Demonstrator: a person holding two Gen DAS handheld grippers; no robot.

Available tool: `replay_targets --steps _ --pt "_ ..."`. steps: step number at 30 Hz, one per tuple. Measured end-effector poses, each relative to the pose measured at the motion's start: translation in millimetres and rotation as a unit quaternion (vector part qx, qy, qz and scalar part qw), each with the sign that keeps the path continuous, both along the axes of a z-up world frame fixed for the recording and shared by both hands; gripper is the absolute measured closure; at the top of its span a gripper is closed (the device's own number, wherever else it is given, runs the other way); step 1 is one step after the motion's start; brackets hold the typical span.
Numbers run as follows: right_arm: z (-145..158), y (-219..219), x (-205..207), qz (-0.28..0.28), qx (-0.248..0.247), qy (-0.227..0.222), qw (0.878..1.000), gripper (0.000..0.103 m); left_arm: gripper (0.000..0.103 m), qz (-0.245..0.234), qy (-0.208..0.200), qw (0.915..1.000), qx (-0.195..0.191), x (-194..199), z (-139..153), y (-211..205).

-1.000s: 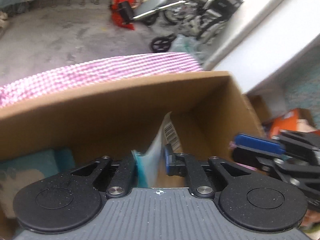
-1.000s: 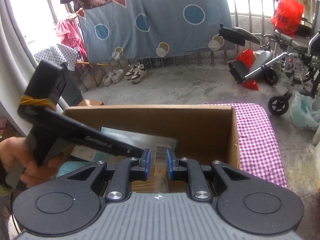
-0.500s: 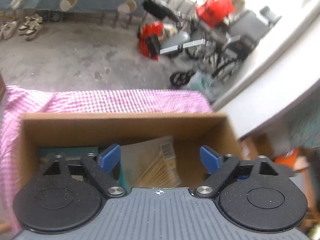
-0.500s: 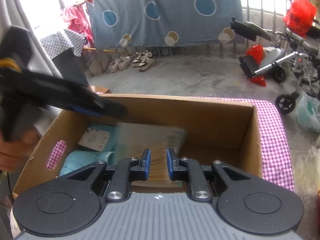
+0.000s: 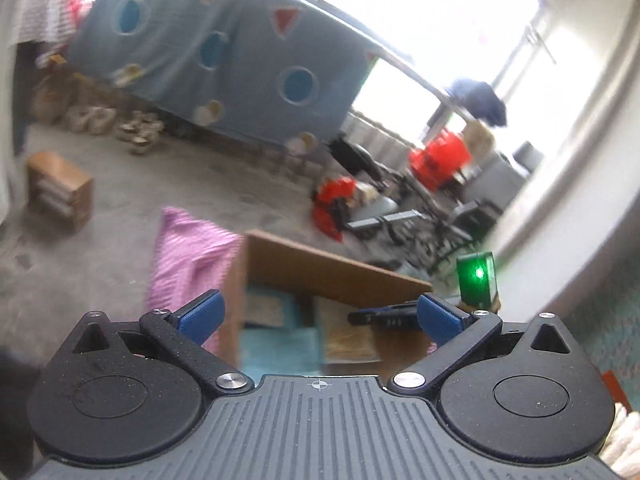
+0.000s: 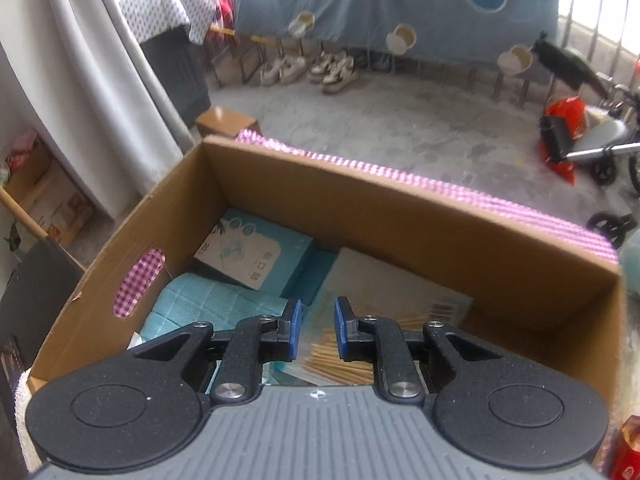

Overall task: Organize soft objects
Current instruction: 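Open the right gripper to release the package and withdraw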

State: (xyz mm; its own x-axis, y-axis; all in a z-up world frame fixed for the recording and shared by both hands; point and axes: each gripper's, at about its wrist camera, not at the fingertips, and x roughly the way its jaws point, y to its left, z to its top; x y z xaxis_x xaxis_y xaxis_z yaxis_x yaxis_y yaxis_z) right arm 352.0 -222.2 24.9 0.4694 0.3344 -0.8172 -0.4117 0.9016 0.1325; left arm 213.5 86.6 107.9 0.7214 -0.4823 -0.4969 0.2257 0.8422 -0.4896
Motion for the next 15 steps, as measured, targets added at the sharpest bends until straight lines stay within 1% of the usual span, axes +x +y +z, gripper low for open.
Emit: replay_targets --steps 3,5,7,10,11,15 --pt "-19 14 15 -0.008 -0.034 0.01 0.999 0.083 0.0 0.039 -0.007 0.9992 -0.01 -28 -18 30" --pt "-33 19 27 -0.017 -0.043 0.022 0.999 0.083 0.0 0.069 -0.007 0.9975 -0.014 -46 -28 49" --pt "-47 22 38 -0.03 -0.053 0.027 0.998 0.083 0.0 0.089 0.001 0.9959 -0.016 -56 -42 59" --pt "-66 21 49 -0.039 -0.047 0.045 0.997 0.083 0.0 0.12 0.019 0.9924 -0.021 -71 -61 78" --pt "-70 21 50 -0.039 -0.045 0.045 0.997 0.083 0.0 0.129 0.027 0.9911 -0.021 -75 -67 84" --pt "-77 14 52 -0.049 -0.021 0.052 0.997 0.083 0.0 0.143 0.046 0.9886 -0.012 -84 -80 101"
